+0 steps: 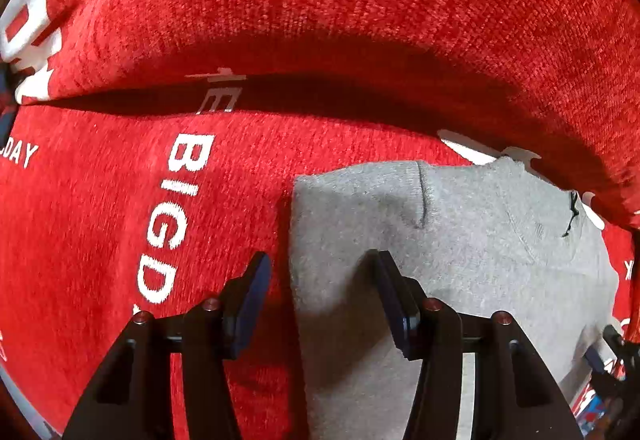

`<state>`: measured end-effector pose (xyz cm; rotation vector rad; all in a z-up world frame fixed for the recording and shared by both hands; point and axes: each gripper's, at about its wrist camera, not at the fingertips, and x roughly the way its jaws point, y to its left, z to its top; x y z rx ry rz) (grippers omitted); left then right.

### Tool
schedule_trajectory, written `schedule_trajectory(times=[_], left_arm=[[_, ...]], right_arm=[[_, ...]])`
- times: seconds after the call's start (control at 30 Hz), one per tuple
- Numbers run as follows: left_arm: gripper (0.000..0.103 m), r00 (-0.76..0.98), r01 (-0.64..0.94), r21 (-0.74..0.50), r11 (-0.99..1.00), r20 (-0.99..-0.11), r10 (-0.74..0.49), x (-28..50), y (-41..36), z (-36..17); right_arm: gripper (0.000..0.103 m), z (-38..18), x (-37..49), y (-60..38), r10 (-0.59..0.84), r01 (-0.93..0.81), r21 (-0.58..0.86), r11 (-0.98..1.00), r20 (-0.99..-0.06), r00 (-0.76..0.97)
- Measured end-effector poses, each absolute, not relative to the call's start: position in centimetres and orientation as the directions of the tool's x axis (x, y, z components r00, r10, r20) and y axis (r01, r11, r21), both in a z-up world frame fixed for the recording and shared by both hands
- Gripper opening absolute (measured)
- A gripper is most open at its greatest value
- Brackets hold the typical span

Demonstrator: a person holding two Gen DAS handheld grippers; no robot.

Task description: Fold small clothes

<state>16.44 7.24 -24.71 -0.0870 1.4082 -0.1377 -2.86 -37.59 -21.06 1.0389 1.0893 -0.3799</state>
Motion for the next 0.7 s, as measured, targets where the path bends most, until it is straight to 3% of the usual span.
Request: schedule_trajectory(times=[0.1,0.27,0.37,0.47,0.57,0.6,0.63,0.7], left_arm=[[0.055,0.143,0.057,-0.154,0.986,-0.977,-0.16,17.2,7.3,-24.2],[0.055,0.112,0.071,-0.19,0.979,-0.974,-0.197,18.8,8.3,-24.2],[0.025,0.097,0.098,-0.233,0.967,-0.965,-0.243,19.6,8.6,-24.1],[0.018,0.09,0.149,-0.244,0.958,-0.962,-0.259,20.4,8.7,-23.7],[0.017,0.089,0.189,-0.252,0.949,-0.958,-0.272,21.0,8.8,-23.3],[0.017,0.093,0.191,-0.258,0.947,-0.956,-0.279,21.4,9.0,-23.0],[0.017,0.104,0.194,-0.262,0.945,-0.953,-0.286,21.7,9.0,-22.4],[0.014,0.124,0.207,-0.262,0.943,-0.949,-0.29,22.5,9.7,-21.7]], right_arm=[[0.062,-21.1,-3.8,-36.6,0.299,0.69,0.565,0.452,-0.825,0.479],[0.062,-23.3,-0.9,-24.9,0.613,0.554,0.705,0.443,-0.689,0.387],[0.062,-25.3,1.6,-17.9,0.69,0.533,0.74,0.411,-0.634,0.349],[0.058,-26.7,3.4,-14.0,0.699,0.542,0.753,0.374,-0.613,0.369],[0.041,-27.6,5.2,-11.9,0.689,0.553,0.748,0.368,-0.618,0.378],[0.019,-27.8,5.6,-11.6,0.684,0.56,0.741,0.371,-0.625,0.376],[0.006,-28.1,6.2,-11.2,0.688,0.573,0.734,0.364,-0.627,0.366],[0.006,-28.0,7.0,-10.3,0.71,0.572,0.75,0.332,-0.598,0.372]])
